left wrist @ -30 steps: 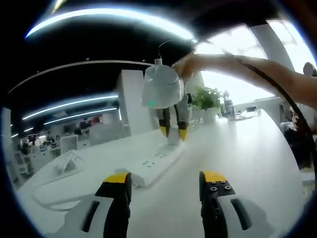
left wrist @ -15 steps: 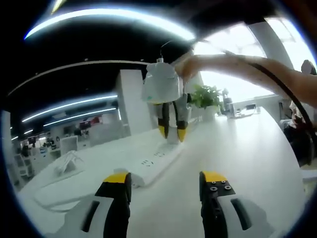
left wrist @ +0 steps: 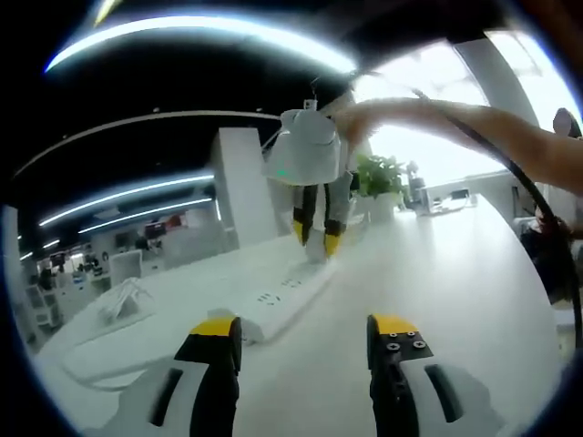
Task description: Straighten the power strip on the desk, plug the charger into it
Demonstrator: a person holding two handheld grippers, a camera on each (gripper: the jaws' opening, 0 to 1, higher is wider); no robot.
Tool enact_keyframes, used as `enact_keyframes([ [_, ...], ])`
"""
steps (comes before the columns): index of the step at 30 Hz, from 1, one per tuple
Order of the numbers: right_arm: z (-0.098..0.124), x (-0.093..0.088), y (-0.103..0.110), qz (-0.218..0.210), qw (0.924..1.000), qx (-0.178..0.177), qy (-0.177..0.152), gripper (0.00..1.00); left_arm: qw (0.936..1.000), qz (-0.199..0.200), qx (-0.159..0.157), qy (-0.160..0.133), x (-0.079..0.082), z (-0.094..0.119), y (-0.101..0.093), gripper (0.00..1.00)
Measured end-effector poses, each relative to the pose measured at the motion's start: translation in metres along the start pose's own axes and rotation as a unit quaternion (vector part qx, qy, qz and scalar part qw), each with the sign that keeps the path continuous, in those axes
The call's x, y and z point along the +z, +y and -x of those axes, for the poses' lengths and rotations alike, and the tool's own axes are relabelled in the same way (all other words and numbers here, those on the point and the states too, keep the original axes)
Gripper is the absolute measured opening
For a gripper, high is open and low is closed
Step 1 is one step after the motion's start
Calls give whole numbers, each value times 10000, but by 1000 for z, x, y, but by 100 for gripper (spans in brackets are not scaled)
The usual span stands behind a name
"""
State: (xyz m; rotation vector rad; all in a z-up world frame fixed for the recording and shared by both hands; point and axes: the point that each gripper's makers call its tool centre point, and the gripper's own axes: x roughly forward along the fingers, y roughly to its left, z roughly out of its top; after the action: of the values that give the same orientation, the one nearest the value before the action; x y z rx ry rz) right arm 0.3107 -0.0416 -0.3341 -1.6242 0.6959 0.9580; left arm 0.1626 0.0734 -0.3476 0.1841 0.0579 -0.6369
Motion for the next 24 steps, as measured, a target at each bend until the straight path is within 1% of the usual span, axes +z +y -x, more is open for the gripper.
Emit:
enact_keyframes([
  [4,5,0,0,44,9999,-101,-40,26,10000,6,12,6,0,0,1,57],
  [8,15,7,-1,39,9992,-280,-296,26,10000,14,22,4,0,0,1,57],
  [12,25,6,-4,-81,9982,-404,-435,27,10000,10,24,7,0,0,2,57],
  [14,28,6,-7,-275,9972,-450,-526,26,10000,13,21,-3,0,0,2,57],
  [16,33,8,-8,-640,9940,-489,-736,26,10000,19,21,-10,1,0,2,57],
  [17,35,10,-10,-782,9915,-534,-897,26,10000,22,20,-13,1,0,2,57],
  [18,39,12,-11,-1031,9874,-553,-1063,24,10000,24,20,-18,1,0,2,57],
  [19,41,15,-13,-1341,9817,-564,-1225,24,10000,27,16,-22,1,0,2,57],
  [20,44,17,-16,-1620,9750,-577,-1405,24,10000,30,13,-22,1,0,2,57],
  [21,46,18,-17,-2072,9648,-491,-1540,24,10000,26,14,-18,1,0,2,57],
  [22,48,17,-16,-2394,9571,-434,-1574,23,10000,21,14,-17,1,0,2,57],
  [23,49,17,-15,-2581,9518,-375,-1612,23,10000,19,11,-17,1,0,2,57],
  [24,49,15,-15,-2873,9440,-331,-1589,23,10000,18,9,-18,1,0,2,57],
])
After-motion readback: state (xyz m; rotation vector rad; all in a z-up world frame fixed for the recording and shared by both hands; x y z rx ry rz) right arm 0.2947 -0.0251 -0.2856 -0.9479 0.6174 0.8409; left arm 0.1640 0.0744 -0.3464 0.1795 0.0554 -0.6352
